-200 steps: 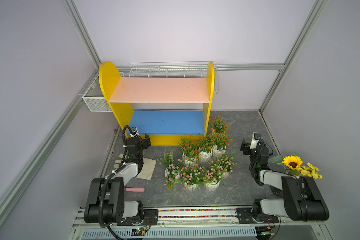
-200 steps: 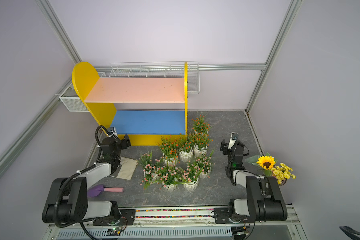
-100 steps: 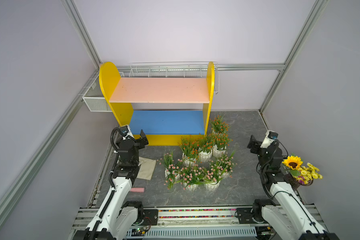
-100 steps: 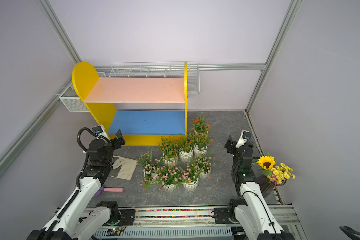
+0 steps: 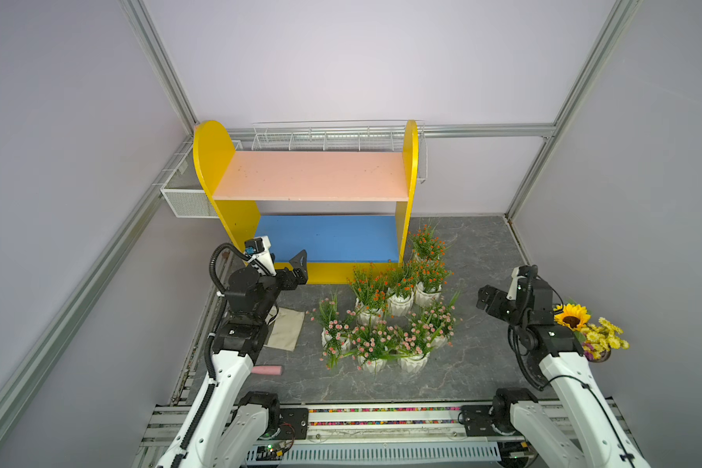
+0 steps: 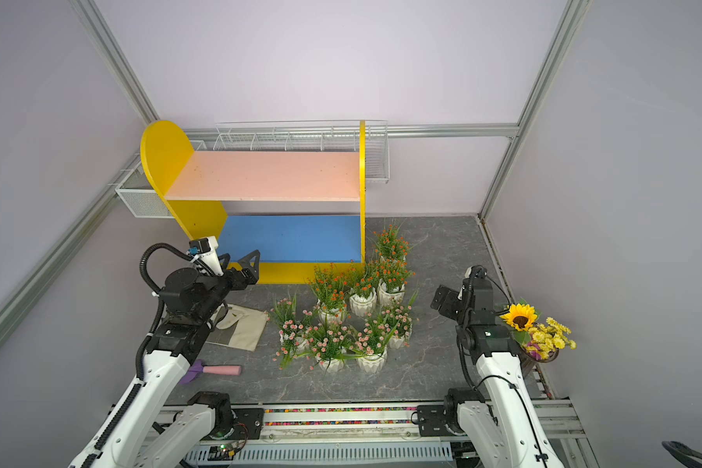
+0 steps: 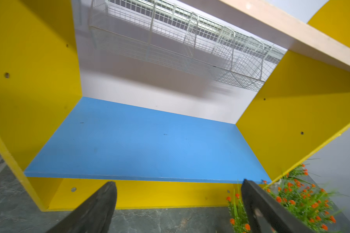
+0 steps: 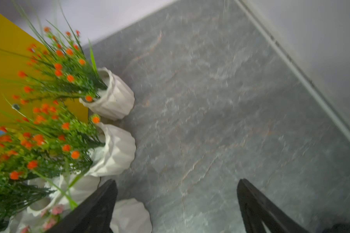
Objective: Place the baby's breath potted plants on the rack by color
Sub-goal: Pick up the baby's breath potted plant from the center of the board.
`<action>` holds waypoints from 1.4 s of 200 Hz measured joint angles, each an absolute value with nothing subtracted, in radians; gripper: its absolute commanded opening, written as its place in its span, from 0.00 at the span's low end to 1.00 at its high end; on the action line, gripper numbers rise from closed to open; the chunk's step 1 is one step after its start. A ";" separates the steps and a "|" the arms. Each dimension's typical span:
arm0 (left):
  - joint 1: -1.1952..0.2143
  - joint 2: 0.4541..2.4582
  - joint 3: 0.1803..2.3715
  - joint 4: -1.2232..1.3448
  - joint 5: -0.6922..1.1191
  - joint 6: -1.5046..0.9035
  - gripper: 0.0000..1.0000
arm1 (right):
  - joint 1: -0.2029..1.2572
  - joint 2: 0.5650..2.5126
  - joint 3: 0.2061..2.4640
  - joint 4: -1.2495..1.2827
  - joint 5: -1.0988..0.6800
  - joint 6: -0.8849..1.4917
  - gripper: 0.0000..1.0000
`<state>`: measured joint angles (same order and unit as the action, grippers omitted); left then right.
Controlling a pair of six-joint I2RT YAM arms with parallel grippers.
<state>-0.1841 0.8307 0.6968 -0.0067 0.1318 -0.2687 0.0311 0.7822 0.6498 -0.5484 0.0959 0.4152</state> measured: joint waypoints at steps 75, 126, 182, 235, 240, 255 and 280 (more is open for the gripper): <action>-0.207 0.778 0.698 -0.035 0.134 -0.255 0.99 | 0.085 0.744 0.583 -0.694 -0.009 0.508 0.64; -0.209 0.790 0.709 -0.035 0.212 -0.261 0.99 | 0.126 0.659 0.539 -0.720 -0.019 0.543 0.60; -0.210 0.791 0.709 -0.001 0.243 -0.285 0.99 | 0.147 0.666 0.533 -0.714 -0.102 0.542 0.52; -0.210 0.785 0.709 0.001 0.252 -0.295 0.99 | 0.178 0.741 0.533 -0.662 -0.150 0.526 0.44; -0.210 0.782 0.709 0.001 0.252 -0.295 0.99 | 0.181 0.747 0.533 -0.656 -0.153 0.525 0.44; -0.210 0.774 0.709 0.001 0.252 -0.295 0.99 | 0.189 0.766 0.533 -0.639 -0.161 0.523 0.42; -0.210 0.769 0.709 0.001 0.252 -0.295 0.99 | 0.193 0.791 0.535 -0.616 -0.166 0.523 0.39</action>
